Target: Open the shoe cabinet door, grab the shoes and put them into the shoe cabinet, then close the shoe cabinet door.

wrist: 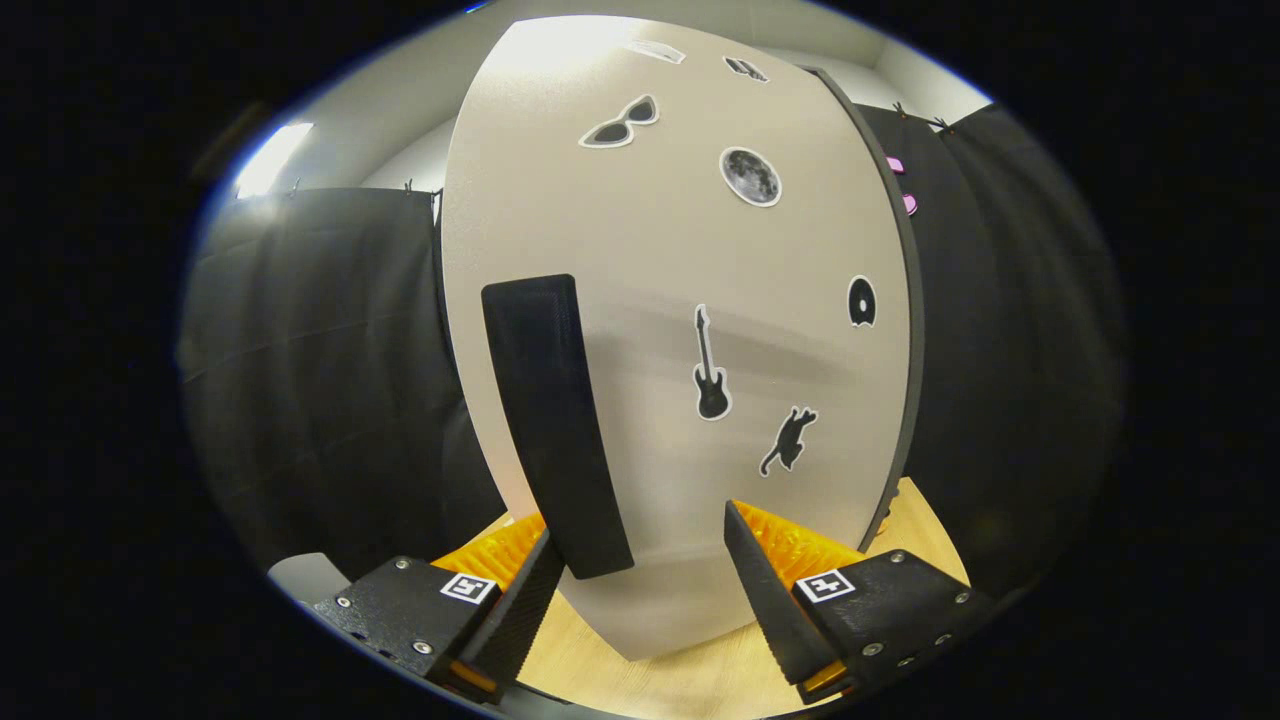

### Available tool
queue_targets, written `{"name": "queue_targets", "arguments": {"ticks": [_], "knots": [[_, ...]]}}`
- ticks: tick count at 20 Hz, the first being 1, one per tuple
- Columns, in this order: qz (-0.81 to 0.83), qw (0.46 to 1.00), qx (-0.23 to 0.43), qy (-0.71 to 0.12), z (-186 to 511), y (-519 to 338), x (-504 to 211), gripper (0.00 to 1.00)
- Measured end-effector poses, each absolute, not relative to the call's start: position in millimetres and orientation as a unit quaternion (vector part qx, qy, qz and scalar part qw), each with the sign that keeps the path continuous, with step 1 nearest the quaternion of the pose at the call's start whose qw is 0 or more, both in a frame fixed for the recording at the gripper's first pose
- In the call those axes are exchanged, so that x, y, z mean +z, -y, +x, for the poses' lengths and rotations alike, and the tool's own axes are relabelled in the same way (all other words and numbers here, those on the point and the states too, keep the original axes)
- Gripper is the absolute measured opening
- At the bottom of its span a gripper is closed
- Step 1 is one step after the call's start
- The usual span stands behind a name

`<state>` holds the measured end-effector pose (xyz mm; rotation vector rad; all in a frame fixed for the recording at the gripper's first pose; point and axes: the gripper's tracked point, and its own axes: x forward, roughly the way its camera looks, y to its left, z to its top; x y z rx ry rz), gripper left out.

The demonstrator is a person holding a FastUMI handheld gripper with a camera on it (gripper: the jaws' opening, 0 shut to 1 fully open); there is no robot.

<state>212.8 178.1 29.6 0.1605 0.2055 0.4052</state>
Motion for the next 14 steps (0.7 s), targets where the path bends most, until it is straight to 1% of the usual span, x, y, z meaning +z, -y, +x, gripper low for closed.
{"name": "queue_targets", "arguments": {"ticks": [14], "knots": [[0.085, 0.973, 0.199, -0.083, 243.8, -208.6, 34.4, 0.95]]}}
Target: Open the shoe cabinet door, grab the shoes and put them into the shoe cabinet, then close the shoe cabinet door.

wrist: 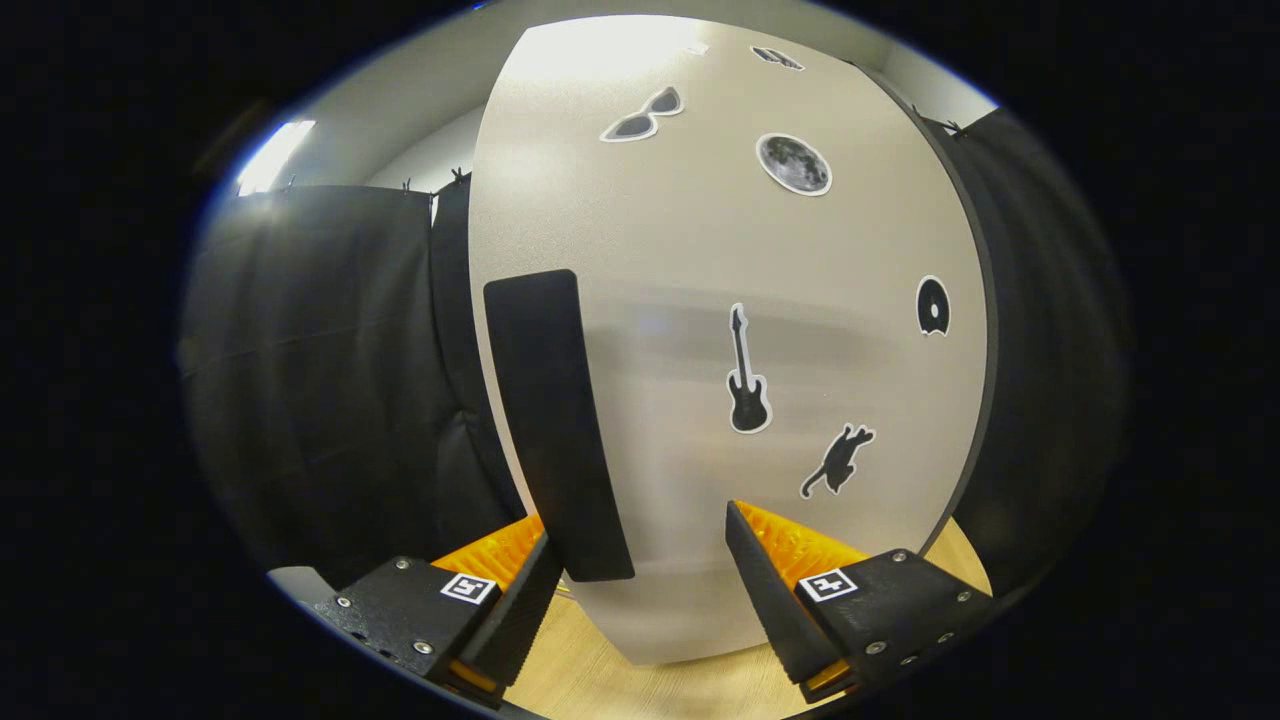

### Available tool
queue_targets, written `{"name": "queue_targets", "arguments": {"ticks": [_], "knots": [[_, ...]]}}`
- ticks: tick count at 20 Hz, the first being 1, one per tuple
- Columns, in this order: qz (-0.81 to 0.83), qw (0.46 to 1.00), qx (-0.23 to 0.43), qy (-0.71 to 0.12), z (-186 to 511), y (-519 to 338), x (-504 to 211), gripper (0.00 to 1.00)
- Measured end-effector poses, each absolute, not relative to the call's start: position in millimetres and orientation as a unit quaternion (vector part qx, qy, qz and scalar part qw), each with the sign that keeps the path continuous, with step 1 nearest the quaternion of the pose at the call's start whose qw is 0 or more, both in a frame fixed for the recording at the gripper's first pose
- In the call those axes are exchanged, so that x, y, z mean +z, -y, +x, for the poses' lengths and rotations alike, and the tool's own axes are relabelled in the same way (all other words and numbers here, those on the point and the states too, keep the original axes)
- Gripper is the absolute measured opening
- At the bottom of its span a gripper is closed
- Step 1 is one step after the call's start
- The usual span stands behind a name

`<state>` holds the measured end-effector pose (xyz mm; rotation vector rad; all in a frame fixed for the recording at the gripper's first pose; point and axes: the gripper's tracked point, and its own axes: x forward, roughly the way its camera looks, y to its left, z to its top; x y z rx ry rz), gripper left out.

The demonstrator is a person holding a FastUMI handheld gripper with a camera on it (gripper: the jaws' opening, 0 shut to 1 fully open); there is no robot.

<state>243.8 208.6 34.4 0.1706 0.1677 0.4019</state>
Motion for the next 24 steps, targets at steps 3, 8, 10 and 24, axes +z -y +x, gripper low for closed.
{"name": "queue_targets", "arguments": {"ticks": [3, 8, 10, 24], "knots": [[0.091, 0.973, 0.195, -0.08, 249.1, -213.7, 34.6, 0.94], [0.091, 0.977, 0.179, -0.074, 257.7, -219.3, 34.3, 0.95], [0.076, 0.981, 0.166, -0.066, 259.3, -219.3, 33.2, 0.95], [0.069, 0.988, 0.126, -0.053, 275.4, -223.7, 33.8, 0.97]]}}
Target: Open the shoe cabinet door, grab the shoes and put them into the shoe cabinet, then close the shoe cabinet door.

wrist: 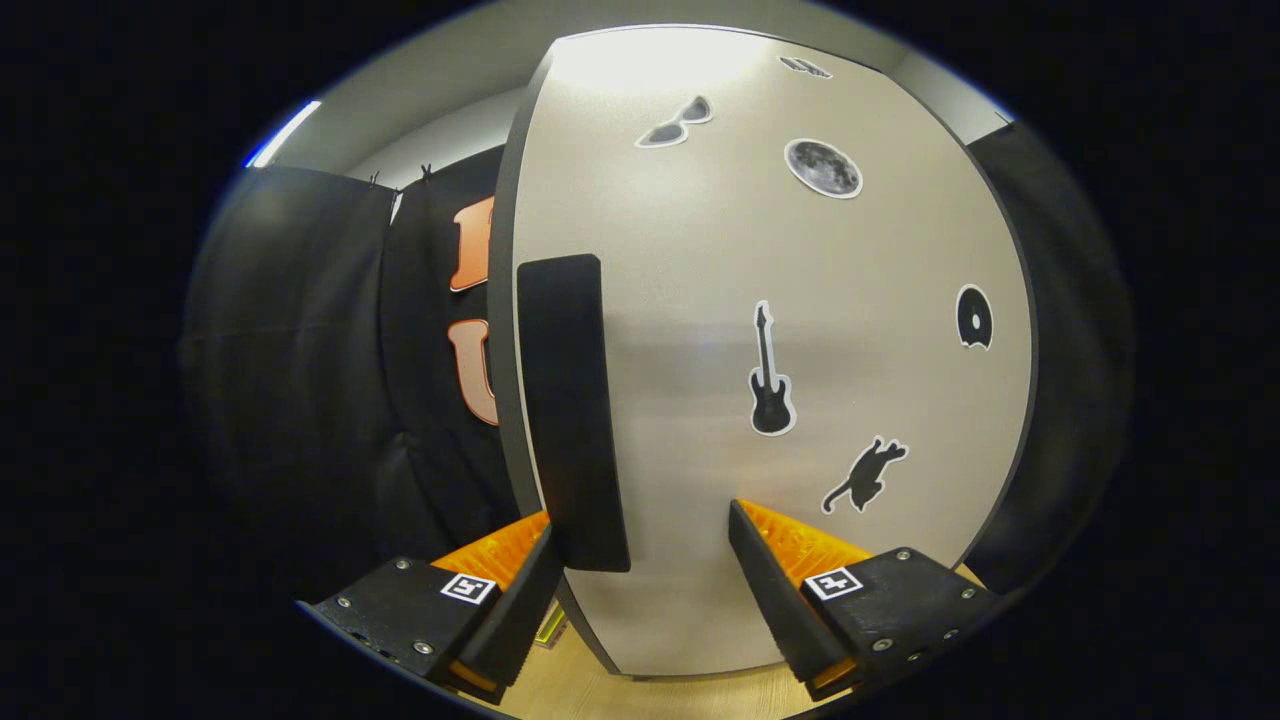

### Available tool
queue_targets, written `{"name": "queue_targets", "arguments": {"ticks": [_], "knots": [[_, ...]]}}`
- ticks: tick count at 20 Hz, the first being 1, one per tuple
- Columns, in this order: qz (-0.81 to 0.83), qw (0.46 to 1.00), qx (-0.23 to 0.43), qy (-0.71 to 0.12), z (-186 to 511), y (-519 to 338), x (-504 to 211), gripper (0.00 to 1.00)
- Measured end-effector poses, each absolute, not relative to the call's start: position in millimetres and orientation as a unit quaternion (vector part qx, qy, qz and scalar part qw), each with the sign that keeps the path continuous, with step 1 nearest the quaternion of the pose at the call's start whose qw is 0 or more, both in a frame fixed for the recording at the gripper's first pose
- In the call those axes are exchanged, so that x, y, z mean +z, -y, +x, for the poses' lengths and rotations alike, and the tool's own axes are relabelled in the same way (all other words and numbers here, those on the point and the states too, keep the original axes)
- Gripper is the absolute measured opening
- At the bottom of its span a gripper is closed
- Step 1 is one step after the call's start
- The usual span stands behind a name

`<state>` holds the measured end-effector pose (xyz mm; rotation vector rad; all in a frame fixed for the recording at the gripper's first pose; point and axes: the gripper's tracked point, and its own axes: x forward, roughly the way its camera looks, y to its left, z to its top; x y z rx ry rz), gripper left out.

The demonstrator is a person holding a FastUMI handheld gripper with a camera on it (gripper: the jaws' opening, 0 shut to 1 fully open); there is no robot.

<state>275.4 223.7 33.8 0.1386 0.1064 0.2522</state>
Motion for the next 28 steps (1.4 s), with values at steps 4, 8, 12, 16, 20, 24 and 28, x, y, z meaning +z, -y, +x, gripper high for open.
{"name": "queue_targets", "arguments": {"ticks": [4, 8, 12, 16, 20, 24, 28], "knots": [[0.071, 0.989, 0.123, -0.048, 279.9, -223.8, 33.6, 0.97], [0.067, 0.989, 0.122, -0.058, 277.3, -222.5, 32.5, 0.97], [0.041, 0.991, 0.116, -0.047, 266.2, -216.2, 39.4, 0.97], [0.033, 0.993, 0.107, -0.047, 241.2, -201.1, 46.3, 0.97], [0.041, 0.994, 0.094, -0.044, 206.7, -178.1, 55.6, 0.97], [0.031, 0.995, 0.075, -0.054, 166.6, -148.6, 60.0, 0.97], [0.034, 0.996, 0.061, -0.054, 128.9, -123.8, 67.4, 0.97]]}}
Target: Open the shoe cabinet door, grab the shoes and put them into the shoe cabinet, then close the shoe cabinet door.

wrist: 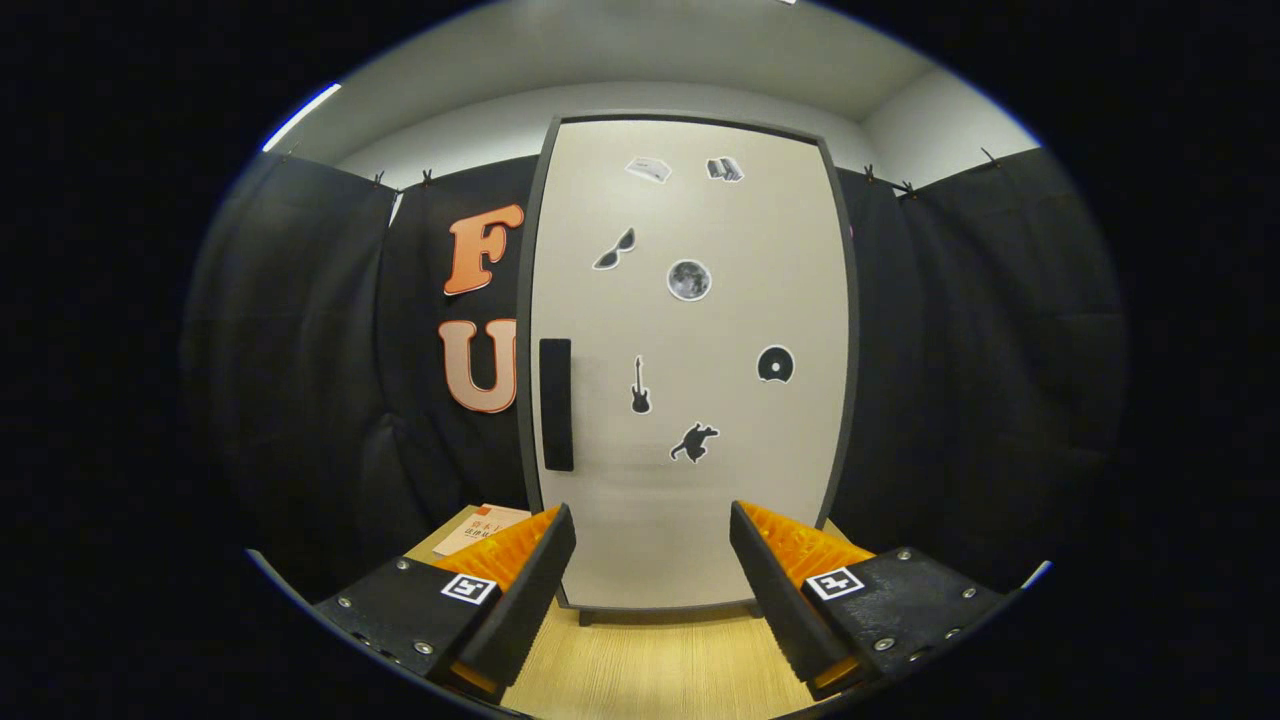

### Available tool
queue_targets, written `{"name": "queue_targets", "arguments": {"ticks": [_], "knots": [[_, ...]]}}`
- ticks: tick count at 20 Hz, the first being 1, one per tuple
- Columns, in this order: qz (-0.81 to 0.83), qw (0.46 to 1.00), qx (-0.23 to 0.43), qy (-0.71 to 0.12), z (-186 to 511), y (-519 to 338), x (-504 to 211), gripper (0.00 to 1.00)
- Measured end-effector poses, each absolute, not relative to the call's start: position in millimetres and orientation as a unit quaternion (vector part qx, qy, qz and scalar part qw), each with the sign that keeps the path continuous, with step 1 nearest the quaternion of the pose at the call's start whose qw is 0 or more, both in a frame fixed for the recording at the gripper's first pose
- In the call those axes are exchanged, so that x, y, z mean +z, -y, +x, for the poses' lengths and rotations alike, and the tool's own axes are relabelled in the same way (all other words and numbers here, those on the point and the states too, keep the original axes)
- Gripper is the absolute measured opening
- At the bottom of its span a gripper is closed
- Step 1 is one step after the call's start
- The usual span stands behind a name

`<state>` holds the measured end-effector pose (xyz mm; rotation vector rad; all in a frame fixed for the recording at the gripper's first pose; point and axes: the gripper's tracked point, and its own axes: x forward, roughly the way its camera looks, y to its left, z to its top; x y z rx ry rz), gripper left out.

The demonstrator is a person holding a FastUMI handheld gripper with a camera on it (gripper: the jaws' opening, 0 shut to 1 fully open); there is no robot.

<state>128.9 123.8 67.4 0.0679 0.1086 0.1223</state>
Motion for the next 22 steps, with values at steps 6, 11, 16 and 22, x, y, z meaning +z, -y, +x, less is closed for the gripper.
{"name": "queue_targets", "arguments": {"ticks": [6, 11, 16, 22], "knots": [[0.032, 0.996, 0.05, -0.06, 79.7, -100.9, 71.3, 0.97], [0.03, 0.998, 0.034, -0.054, 46.0, -84.0, 74.1, 0.97], [0.036, 0.997, 0.028, -0.057, 33.5, -77.7, 70.7, 0.97], [0.038, 0.997, 0.03, -0.056, 27.6, -78.7, 71.7, 0.97]]}}
